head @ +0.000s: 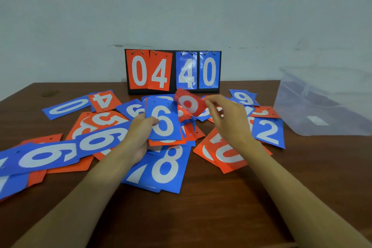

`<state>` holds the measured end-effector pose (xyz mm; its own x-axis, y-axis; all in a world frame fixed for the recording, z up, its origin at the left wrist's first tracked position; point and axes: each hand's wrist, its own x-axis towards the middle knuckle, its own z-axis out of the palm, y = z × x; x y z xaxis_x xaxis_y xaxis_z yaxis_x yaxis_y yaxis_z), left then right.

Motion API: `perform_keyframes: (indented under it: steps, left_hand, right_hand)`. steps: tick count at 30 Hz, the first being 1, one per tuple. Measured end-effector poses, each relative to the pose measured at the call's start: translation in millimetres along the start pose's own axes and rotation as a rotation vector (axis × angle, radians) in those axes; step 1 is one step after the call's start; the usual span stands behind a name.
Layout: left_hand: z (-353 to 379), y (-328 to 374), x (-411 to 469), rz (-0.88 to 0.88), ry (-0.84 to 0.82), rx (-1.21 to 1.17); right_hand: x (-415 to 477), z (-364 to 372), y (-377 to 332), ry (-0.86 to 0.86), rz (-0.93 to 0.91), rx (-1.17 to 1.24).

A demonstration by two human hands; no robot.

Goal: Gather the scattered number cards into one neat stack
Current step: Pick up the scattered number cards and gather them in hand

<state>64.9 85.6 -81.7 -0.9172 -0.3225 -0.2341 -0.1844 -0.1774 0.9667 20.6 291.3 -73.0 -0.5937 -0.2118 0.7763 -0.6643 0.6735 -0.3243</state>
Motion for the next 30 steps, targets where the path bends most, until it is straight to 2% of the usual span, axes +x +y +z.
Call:
perform_keyframes:
  steps: [4, 6, 8, 11, 13, 15, 18, 20, 23, 27, 30]
  left_hand:
    - [-3, 5, -6, -0.073, -0.059, -0.127]
    - [-4, 8, -9, -0.085, -0.067, -0.099]
    - [-4, 7, -11, -0.042, -0.059, 0.006]
    - [-3, 5, -13, -0.005, -0.031, 0.07]
    - [0, 5, -17, -0.001, -0.046, 0.048]
    - [5, 4, -23, 0.004, -0.078, 0.032]
    - [14, 1, -32, 0.046, -0.122, 0.037]
    - [19, 2, -37, 0.076, -0.139, 0.033]
    - [22, 1, -40, 0.099, -0.141, 0.008]
    - [26, -3, -48, 0.123, -0.151, 0.101]
    - [28, -3, -50, 0.134, -0.145, 0.12]
  right_hand:
    - [-11, 9, -14, -0.284, -0.289, -0.048]
    - [-10, 9, -18, -0.432, -0.344, -0.025]
    - [-9, 5, -23, -0.564, -0.323, 0.01]
    - [-6, -3, -24, -0.627, -0.061, 0.057]
    - [-2, -12, -11, -0.583, 0.161, -0.006]
    - [-1, -27, 5, -0.568, 0.329, -0.189]
    - [-6, -57, 18, -0.7, 0.504, -0.547]
    - [-14, -73, 21, -0.803, 0.584, -0.633]
    - [-28, -82, 20, -0.91, 0.611, -0.622]
    - [-30, -82, 13, -0.908, 0.666, -0.499]
    - [-25, -84, 14, -0.973, 0.696, -0.427]
